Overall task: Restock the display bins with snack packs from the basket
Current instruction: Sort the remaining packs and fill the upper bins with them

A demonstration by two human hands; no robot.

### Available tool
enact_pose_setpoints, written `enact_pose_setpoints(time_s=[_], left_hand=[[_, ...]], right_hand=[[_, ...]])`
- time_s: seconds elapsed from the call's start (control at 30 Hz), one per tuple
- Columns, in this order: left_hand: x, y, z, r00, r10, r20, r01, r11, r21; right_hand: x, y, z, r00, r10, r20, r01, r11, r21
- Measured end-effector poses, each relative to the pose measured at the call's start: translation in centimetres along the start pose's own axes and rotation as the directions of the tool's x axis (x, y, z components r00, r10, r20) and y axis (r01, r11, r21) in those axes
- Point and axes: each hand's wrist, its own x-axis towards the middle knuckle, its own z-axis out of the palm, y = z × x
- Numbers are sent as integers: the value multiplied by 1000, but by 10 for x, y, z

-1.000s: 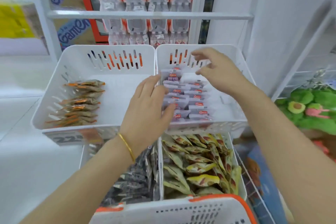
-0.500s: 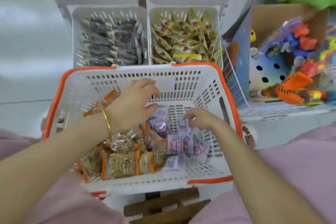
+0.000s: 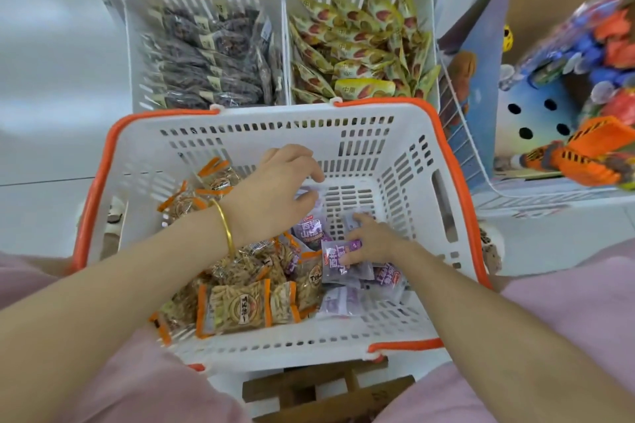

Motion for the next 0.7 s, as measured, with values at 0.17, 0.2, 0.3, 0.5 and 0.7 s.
enact_pose_setpoints(time_s=[0.17,0.2,0.3,0.5,0.7], left_hand=[[-3,-5,0,1000,-19,11,19,1000,-12],[-3,-5,-1,1000,-20,16,20,1000,-20],[-1,-5,-5,998,-2,58,6,997,-71],[5,0,-15,972,131,196,-82,967,-242],[4,-1,-28,997,79,10,-67,903,-424]], right_hand=[[-15,-10,-6,985,-35,-172,45,998,52],[-22,-13,-13,979,-30,-203,50,994,95],[-55,-27,-53,974,-26,-225,102,937,334],[-124,-68,-117,932,-267,-245,360,611,706],[-148,-88,-120,863,-397,-313,437,274,857]])
